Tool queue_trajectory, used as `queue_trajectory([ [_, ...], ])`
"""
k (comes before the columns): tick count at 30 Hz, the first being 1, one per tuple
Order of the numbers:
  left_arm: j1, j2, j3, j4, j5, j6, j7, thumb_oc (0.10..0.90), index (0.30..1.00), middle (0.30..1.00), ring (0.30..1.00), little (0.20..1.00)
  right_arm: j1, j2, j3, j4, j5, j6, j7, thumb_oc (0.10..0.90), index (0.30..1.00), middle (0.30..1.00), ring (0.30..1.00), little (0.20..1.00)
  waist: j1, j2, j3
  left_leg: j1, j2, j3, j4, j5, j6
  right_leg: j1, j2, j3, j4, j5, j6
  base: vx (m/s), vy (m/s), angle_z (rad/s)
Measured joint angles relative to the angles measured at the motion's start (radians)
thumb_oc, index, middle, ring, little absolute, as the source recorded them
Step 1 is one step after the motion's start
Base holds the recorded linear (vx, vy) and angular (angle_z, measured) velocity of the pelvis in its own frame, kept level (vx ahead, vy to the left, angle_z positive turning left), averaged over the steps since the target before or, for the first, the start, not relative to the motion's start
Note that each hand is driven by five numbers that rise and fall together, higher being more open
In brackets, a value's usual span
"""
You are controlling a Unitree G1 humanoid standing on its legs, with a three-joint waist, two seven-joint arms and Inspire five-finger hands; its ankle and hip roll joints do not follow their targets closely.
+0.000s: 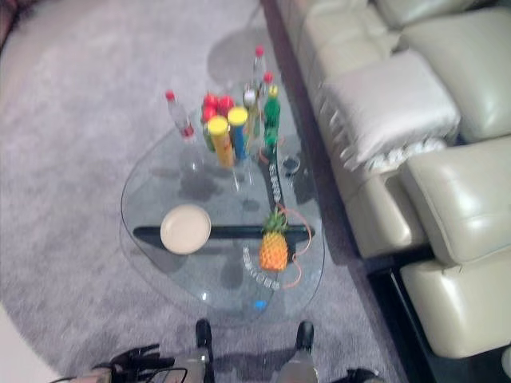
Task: Pick up the fruit to the plate
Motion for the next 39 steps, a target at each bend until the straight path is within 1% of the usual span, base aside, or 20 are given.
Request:
queue_trajectory([
  [1,-0.007,0.003,0.001,-0.02,-0.037,-0.005,-0.004,0.8,0.9,0.9,0.9,0.9,-0.015,-0.013,-0.002,-0.012,0.012,-0.012,-0.001,0.8,0.9,0.9,0.9,0.9,0.001,-0.002,0.013,-0.015,0.0,-0.003,0.0,0.006,0.001,-0.014,0.0,0.0,0.0,0.006,0.0,-0.16,-0.048,0.05],
  [4,-0.08,0.024,0.001,-0.058,-0.13,-0.015,-0.003,0.8,0.9,0.9,0.9,0.9,-0.075,-0.037,-0.003,-0.026,0.061,-0.066,-0.007,0.8,0.9,0.9,0.9,0.9,0.005,-0.012,0.075,-0.057,0.0,-0.011,0.001,0.024,0.002,-0.052,0.004,0.001,0.001,0.02,-0.004,-0.17,-0.045,0.05],
  [6,-0.148,0.043,0.002,-0.063,-0.188,-0.024,0.009,0.8,0.9,0.9,0.9,0.9,-0.104,-0.038,-0.003,-0.055,0.089,-0.107,-0.025,0.8,0.9,0.9,0.9,0.9,0.006,-0.016,0.12,-0.105,0.001,-0.017,0.032,0.025,0.002,-0.084,0.004,0.001,0.004,0.031,-0.009,-0.16,-0.028,0.02],
  [9,-0.227,0.067,0.006,-0.089,-0.223,-0.046,0.045,0.8,0.9,0.9,0.9,0.9,-0.157,-0.037,-0.002,-0.095,0.118,-0.144,-0.044,0.8,0.9,0.9,0.9,0.9,-0.002,-0.016,0.182,-0.17,0.002,-0.022,0.068,0.025,0.003,-0.148,0.001,0.003,0.04,0.032,-0.011,-0.13,-0.01,0.01],
  [10,-0.246,0.069,0.006,-0.094,-0.236,-0.053,0.061,0.8,0.9,0.9,0.9,0.9,-0.169,-0.036,0.0,-0.102,0.123,-0.155,-0.047,0.8,0.9,0.9,0.9,0.9,-0.003,-0.016,0.192,-0.192,0.002,-0.025,0.08,0.025,0.004,-0.174,-0.002,0.004,0.06,0.029,-0.012,-0.11,-0.008,0.02],
  [13,-0.292,0.069,0.005,-0.108,-0.256,-0.067,0.099,0.8,0.9,0.9,0.9,0.9,-0.192,-0.028,0.003,-0.113,0.126,-0.177,-0.07,0.8,0.9,0.9,0.9,0.9,-0.004,-0.023,0.199,-0.261,0.003,-0.038,0.123,0.022,0.008,-0.248,-0.007,0.009,0.119,0.014,-0.015,-0.1,-0.014,0.02],
  [14,-0.306,0.069,0.003,-0.108,-0.261,-0.076,0.112,0.8,0.9,0.9,0.9,0.9,-0.196,-0.024,0.004,-0.121,0.127,-0.187,-0.077,0.8,0.9,0.9,0.9,0.9,-0.003,-0.03,0.203,-0.283,0.004,-0.04,0.141,0.019,0.011,-0.279,-0.009,0.018,0.155,0.0,-0.017,-0.08,-0.026,-0.02],
  [15,-0.32,0.071,0.002,-0.109,-0.263,-0.089,0.134,0.8,0.9,0.9,0.9,0.9,-0.209,-0.017,0.005,-0.124,0.129,-0.2,-0.085,0.8,0.9,0.9,0.9,0.9,-0.003,-0.042,0.21,-0.309,0.005,-0.041,0.167,0.013,0.017,-0.322,-0.014,0.03,0.208,-0.02,-0.019,-0.08,-0.034,-0.01],
  [17,-0.327,0.07,0.001,-0.11,-0.265,-0.096,0.154,0.8,0.9,0.9,0.9,0.9,-0.223,-0.016,0.008,-0.124,0.144,-0.207,-0.09,0.8,0.9,0.9,0.9,0.9,-0.005,-0.048,0.213,-0.339,0.004,-0.047,0.194,0.009,0.018,-0.364,-0.022,0.038,0.26,-0.04,-0.021,-0.06,-0.037,0.03],
  [18,-0.33,0.07,-0.001,-0.111,-0.273,-0.098,0.165,0.8,0.9,0.9,0.9,0.9,-0.224,-0.016,0.008,-0.124,0.152,-0.217,-0.1,0.8,0.9,0.9,0.9,0.9,-0.006,-0.05,0.213,-0.36,0.003,-0.053,0.212,0.005,0.018,-0.39,-0.025,0.047,0.294,-0.06,-0.022,-0.06,-0.033,0.03],
  [20,-0.334,0.072,0.0,-0.11,-0.281,-0.109,0.195,0.8,0.9,0.9,0.9,0.9,-0.23,-0.016,0.014,-0.124,0.159,-0.228,-0.115,0.8,0.9,0.9,0.9,0.9,-0.005,-0.051,0.213,-0.398,0.005,-0.059,0.241,0.0,0.02,-0.439,-0.028,0.059,0.345,-0.08,-0.027,-0.04,-0.02,0.02],
  [27,-0.342,0.074,0.002,-0.103,-0.28,-0.132,0.306,0.8,0.9,0.9,0.9,0.9,-0.272,-0.016,0.026,-0.141,0.167,-0.24,-0.128,0.8,0.9,0.9,0.9,0.9,-0.005,-0.054,0.215,-0.507,0.018,-0.069,0.301,-0.007,0.018,-0.568,-0.03,0.071,0.433,-0.093,-0.041,-0.04,-0.021,-0.02],
  [33,-0.345,0.074,0.002,-0.104,-0.279,-0.138,0.349,0.8,0.9,0.9,0.9,0.9,-0.307,-0.016,0.053,-0.185,0.199,-0.259,-0.139,0.8,0.9,0.9,0.9,0.9,-0.004,-0.057,0.217,-0.548,0.028,-0.071,0.32,-0.007,0.018,-0.613,-0.026,0.083,0.451,-0.093,-0.045,-0.01,-0.018,-0.04],
  [39,-0.353,0.074,0.001,-0.105,-0.275,-0.138,0.351,0.8,0.9,0.9,0.9,0.9,-0.321,-0.016,0.067,-0.237,0.205,-0.265,-0.171,0.8,0.9,0.9,0.9,0.9,-0.004,-0.058,0.217,-0.565,0.029,-0.076,0.332,-0.008,0.02,-0.63,-0.026,0.083,0.475,-0.102,-0.054,0.0,-0.001,0.01],
])
